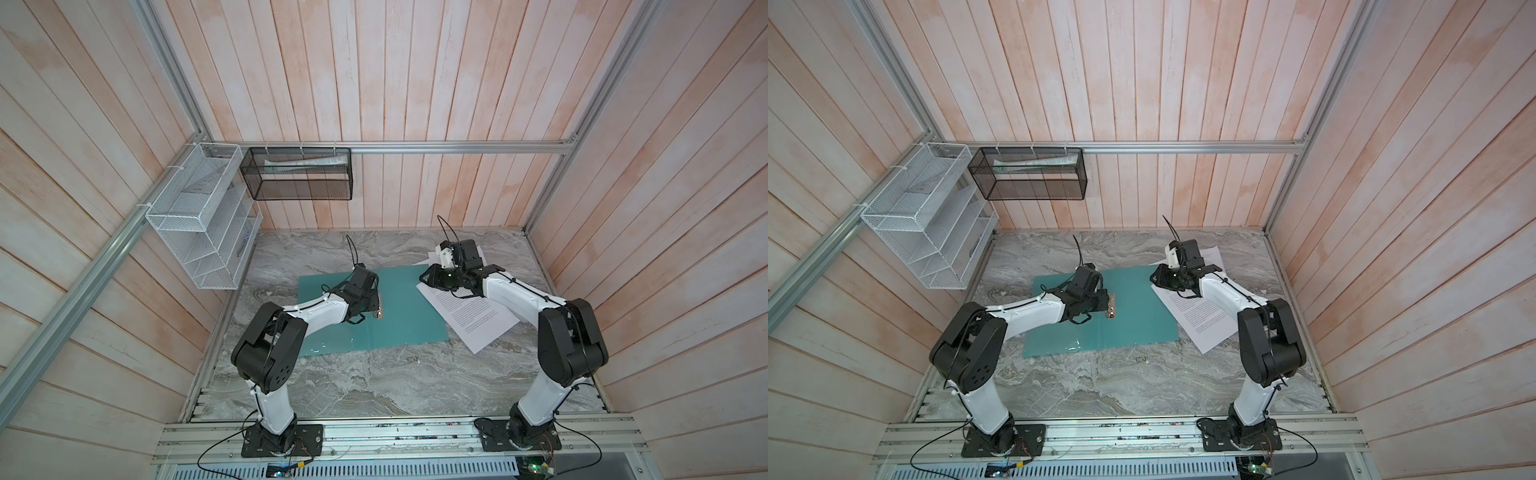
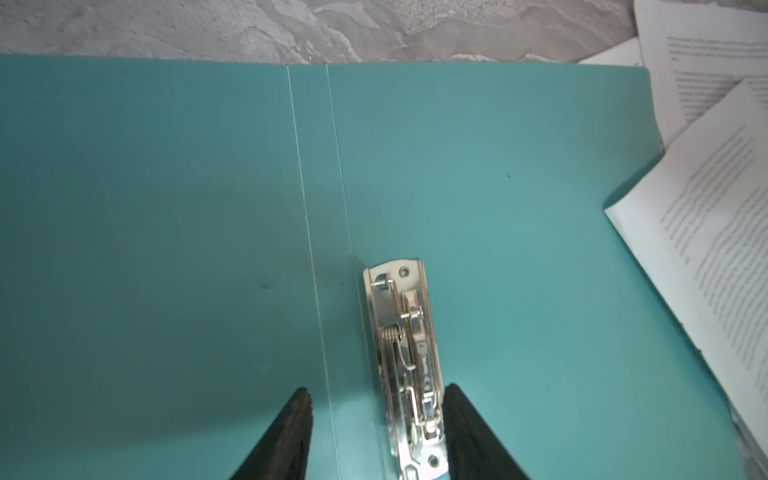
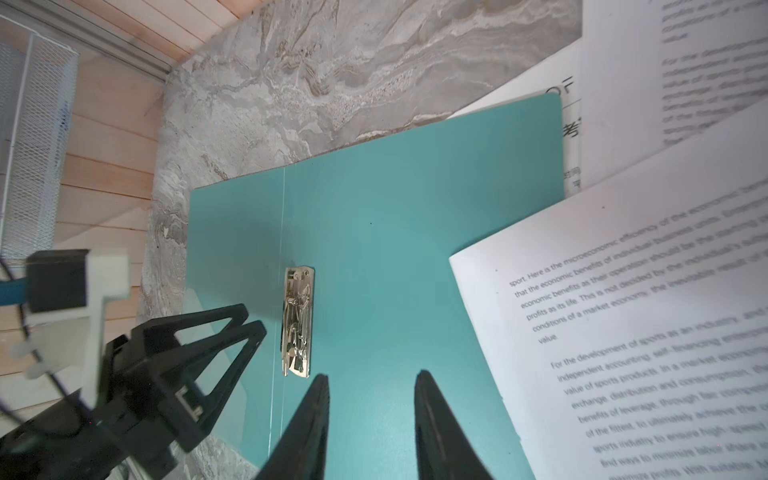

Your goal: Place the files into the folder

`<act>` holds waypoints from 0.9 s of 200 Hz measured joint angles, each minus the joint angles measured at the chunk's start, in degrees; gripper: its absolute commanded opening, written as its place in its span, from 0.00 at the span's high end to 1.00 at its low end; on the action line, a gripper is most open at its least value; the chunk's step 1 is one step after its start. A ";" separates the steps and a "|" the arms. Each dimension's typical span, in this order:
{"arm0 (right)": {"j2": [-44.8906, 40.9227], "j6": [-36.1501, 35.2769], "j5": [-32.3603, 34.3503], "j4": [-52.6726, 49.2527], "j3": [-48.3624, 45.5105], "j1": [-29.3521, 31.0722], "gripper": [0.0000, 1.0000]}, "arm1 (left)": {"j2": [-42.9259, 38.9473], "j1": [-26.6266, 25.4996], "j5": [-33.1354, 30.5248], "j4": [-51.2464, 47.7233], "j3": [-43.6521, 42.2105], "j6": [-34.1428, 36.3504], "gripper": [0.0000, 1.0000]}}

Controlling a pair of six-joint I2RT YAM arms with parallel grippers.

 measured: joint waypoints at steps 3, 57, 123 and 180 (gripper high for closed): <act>-0.50 0.02 0.09 0.07 -0.28 -0.09 0.68 | 0.11 0.00 0.00 0.00 0.13 0.09 0.53; -4.79 0.68 0.31 0.94 -3.63 -1.55 0.68 | 3.15 -0.26 0.02 0.66 1.09 1.36 0.65; -6.73 1.55 0.00 1.38 -6.67 -3.82 0.69 | 4.59 -1.51 -0.04 1.44 0.66 2.91 0.75; -7.69 2.49 -0.79 2.78 -9.01 -3.98 0.70 | 4.24 -1.86 -1.07 4.11 -1.36 3.48 0.80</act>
